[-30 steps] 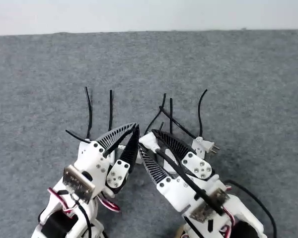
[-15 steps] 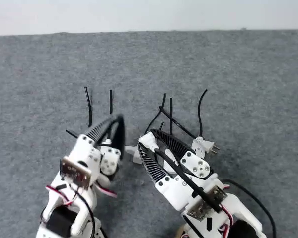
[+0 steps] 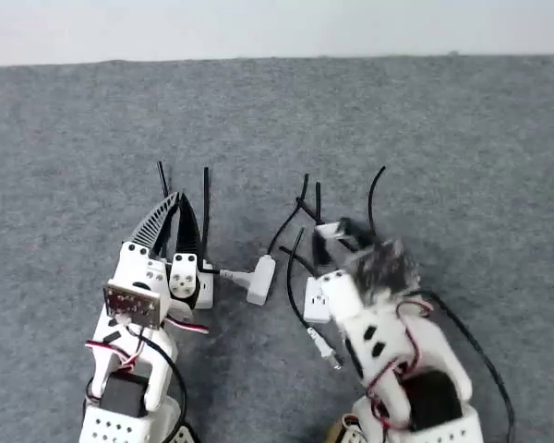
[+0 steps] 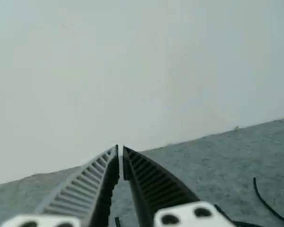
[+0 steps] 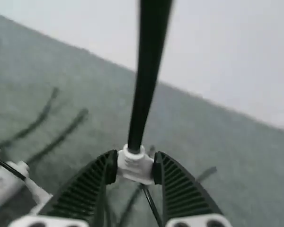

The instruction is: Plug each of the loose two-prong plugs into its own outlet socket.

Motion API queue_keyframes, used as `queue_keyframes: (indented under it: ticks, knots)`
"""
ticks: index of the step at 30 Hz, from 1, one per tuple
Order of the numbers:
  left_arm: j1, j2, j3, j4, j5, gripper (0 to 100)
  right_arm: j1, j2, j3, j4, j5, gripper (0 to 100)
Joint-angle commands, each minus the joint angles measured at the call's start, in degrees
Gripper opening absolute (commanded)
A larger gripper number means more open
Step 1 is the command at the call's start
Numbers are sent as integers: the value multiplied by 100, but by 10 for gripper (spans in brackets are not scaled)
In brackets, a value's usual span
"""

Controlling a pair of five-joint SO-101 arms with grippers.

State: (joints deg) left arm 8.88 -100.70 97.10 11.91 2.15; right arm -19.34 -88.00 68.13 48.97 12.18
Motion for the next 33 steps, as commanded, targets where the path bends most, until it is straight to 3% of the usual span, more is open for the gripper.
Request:
queue_keyframes:
  ticks: [1,9,13,18,26,33]
  knots:
    - [-53,44,-48,-176,-26,13,505,884,-651,207,-88,8]
    - [-413,62,-277,79,202,13,673,2466,-923,312,-158,8]
    - [-598,62,-620,580,527,13,673,2774,-923,198,-369,8]
    - [-607,62,-629,589,527,13,611,3055,-905,48,-404,8]
    - [-879,62,-637,431,536,13,-145,4356,-923,-497,-677,8]
    - [-888,62,-549,352,536,13,-655,4778,-1046,-787,-1486,8]
